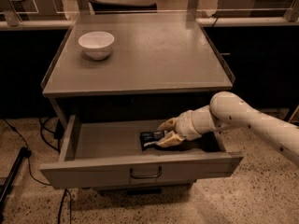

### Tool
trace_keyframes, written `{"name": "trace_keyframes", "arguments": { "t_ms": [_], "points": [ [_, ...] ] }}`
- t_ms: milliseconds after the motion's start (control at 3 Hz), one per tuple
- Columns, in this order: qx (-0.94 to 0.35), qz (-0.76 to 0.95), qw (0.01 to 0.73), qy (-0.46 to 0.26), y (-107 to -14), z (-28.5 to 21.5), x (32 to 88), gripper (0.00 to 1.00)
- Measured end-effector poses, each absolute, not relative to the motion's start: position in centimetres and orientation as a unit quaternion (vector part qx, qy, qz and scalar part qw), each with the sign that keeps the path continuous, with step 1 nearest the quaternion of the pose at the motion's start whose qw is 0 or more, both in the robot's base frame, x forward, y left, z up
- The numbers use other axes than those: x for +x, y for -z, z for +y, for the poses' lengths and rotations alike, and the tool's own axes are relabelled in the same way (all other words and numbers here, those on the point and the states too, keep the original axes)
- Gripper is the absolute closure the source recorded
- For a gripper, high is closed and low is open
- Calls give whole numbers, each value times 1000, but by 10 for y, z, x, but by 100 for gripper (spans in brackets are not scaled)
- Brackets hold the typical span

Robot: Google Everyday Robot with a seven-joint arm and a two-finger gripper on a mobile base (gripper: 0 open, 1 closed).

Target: Place rxbar blueberry into top drawer

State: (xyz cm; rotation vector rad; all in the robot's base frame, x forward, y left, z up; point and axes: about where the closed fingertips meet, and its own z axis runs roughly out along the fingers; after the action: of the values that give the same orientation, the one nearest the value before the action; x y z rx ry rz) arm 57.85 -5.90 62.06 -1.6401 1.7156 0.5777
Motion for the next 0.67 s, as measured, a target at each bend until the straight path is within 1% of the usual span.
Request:
{"name": "trace_keyframes", "arguments": {
  "t_ms": [667],
  "points": [
    [-627, 666, 330, -233, -598, -52, 578, 100]
  ]
}}
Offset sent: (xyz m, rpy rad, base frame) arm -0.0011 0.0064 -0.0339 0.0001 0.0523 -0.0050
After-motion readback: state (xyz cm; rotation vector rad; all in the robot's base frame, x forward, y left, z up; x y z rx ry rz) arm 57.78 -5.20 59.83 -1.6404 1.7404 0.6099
